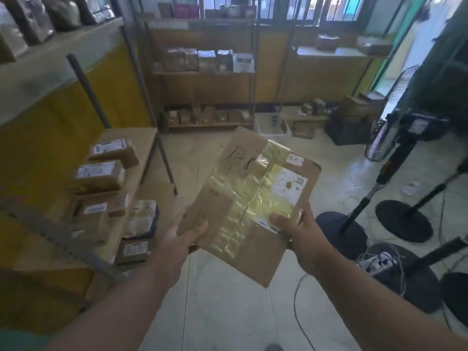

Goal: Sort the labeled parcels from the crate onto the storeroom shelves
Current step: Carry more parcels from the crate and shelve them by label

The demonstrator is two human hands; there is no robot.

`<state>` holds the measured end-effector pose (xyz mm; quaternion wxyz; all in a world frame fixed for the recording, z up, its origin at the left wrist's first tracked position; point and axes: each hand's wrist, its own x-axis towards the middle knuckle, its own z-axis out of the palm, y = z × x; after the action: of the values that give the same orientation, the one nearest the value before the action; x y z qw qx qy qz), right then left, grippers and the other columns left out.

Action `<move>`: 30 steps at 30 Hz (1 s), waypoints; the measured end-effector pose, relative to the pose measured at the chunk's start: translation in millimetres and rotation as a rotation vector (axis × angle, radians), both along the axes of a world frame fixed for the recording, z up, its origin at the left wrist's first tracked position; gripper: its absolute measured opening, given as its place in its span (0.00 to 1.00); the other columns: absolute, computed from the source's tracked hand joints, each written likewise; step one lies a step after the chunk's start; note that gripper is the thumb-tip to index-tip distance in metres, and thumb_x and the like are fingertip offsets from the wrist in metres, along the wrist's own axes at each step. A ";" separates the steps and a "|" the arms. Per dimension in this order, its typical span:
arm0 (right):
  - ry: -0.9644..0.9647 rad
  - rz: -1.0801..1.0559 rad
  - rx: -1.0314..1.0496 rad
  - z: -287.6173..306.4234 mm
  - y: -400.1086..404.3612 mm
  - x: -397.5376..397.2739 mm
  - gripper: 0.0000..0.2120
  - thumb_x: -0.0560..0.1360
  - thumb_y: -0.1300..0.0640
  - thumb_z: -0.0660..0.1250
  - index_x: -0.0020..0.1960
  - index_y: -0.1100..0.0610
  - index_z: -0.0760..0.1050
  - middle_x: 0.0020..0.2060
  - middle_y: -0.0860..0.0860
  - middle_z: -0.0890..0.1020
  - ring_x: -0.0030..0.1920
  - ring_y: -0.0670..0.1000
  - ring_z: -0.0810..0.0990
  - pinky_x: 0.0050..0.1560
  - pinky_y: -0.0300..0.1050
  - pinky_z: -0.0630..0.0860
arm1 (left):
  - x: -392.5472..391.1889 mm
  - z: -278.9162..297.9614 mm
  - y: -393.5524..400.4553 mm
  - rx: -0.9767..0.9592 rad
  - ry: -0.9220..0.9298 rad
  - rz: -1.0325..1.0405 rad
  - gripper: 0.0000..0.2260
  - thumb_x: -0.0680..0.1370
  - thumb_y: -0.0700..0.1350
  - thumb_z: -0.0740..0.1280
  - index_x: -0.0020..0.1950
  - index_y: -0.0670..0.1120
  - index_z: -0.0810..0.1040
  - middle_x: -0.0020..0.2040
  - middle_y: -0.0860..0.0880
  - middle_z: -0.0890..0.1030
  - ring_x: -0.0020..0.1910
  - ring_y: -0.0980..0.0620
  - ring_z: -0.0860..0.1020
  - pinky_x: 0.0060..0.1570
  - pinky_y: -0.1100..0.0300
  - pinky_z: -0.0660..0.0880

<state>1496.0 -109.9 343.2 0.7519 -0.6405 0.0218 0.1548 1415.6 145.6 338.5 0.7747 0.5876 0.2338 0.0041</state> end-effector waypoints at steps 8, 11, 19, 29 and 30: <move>0.034 0.210 -0.159 -0.5 -53.2 193.7 0.41 0.66 0.50 0.80 0.73 0.40 0.64 0.59 0.48 0.83 0.53 0.56 0.86 0.47 0.56 0.83 | 174.9 -12.2 -23.4 0.143 0.154 -0.433 0.38 0.65 0.55 0.81 0.72 0.54 0.70 0.59 0.50 0.84 0.59 0.47 0.82 0.65 0.46 0.74; 0.068 0.364 -0.201 1.2 -46.2 261.2 0.36 0.69 0.55 0.78 0.71 0.38 0.66 0.56 0.50 0.85 0.53 0.57 0.86 0.50 0.58 0.83 | 222.9 -8.0 -35.4 0.075 0.137 -0.325 0.30 0.69 0.48 0.77 0.69 0.50 0.72 0.55 0.48 0.85 0.54 0.47 0.84 0.55 0.50 0.80; -0.028 0.493 -0.329 -15.8 62.5 413.1 0.35 0.72 0.57 0.77 0.73 0.47 0.65 0.57 0.51 0.83 0.51 0.52 0.86 0.52 0.57 0.83 | 320.6 -23.1 11.6 0.103 0.113 0.038 0.22 0.75 0.45 0.74 0.66 0.57 0.73 0.53 0.55 0.86 0.51 0.53 0.85 0.52 0.53 0.81; -0.326 0.511 -0.567 13.3 178.7 585.2 0.55 0.62 0.45 0.82 0.77 0.33 0.50 0.66 0.41 0.74 0.64 0.49 0.78 0.60 0.58 0.79 | 486.7 -27.6 107.2 0.110 0.100 0.078 0.33 0.68 0.56 0.76 0.71 0.60 0.70 0.57 0.58 0.84 0.53 0.57 0.84 0.52 0.56 0.79; -0.362 0.526 -0.607 17.0 184.2 600.1 0.54 0.65 0.49 0.81 0.78 0.35 0.49 0.66 0.40 0.73 0.64 0.47 0.76 0.61 0.55 0.78 | 501.3 -27.4 112.1 0.105 0.101 0.077 0.34 0.67 0.57 0.76 0.71 0.60 0.70 0.57 0.59 0.84 0.53 0.57 0.84 0.52 0.56 0.79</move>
<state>2096.1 74.3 360.2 0.4562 -0.8330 -0.2297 0.2126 1917.0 257.8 311.1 0.7293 0.6174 0.2943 0.0168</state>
